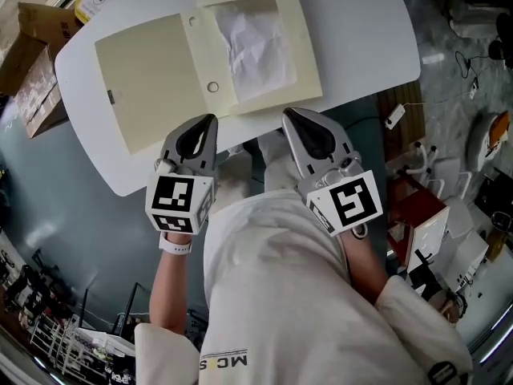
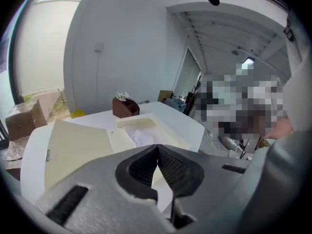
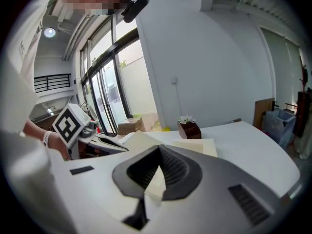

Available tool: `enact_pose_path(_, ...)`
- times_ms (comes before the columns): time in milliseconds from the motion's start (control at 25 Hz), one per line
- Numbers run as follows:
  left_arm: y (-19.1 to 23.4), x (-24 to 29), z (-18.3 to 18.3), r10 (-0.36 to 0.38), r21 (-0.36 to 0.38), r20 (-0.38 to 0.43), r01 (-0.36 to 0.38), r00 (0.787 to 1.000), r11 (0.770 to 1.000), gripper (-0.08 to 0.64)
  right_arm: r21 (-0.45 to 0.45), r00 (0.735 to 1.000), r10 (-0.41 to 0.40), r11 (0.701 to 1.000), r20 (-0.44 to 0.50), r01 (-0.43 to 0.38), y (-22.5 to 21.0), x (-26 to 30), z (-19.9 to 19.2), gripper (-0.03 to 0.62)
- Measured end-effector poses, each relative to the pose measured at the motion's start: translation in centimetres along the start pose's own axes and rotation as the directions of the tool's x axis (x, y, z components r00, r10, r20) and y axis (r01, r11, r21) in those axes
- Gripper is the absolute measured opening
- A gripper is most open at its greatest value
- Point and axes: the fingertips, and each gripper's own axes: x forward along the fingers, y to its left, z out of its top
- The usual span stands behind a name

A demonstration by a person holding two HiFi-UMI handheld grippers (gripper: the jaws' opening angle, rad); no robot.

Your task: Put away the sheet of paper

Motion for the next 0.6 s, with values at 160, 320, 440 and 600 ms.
enact_pose_path(160,-1.3,-3.9,2.2,0.052,0.003,0.077,-0.052,0.996,0.999,0.025,-0.032,1.000,-0.001,0.999,0.021,0.001,0.5,-1.2,1.4,0.014)
enact_pose_path(320,-2.3,-7.5,4.6,0.099,-0.006,0.188,-0.099,0.977,0.995,0.025,-0.072,0.999,0.000,0.997,0.053,0.004,0.9,-2.1,3.2,0.014)
enact_pose_path(440,-2.9,-9.7,6.0,0.131,-0.018,0.255,-0.130,0.958,0.991,0.025,-0.089,0.997,-0.003,0.996,0.075,0.010,1.1,-2.9,4.4,0.014)
enact_pose_path(600,-3.3,-12.3,7.7,0.177,-0.044,0.321,-0.172,0.930,0.984,0.025,-0.104,0.995,-0.011,0.994,0.098,0.021,1.1,-4.1,5.8,0.014)
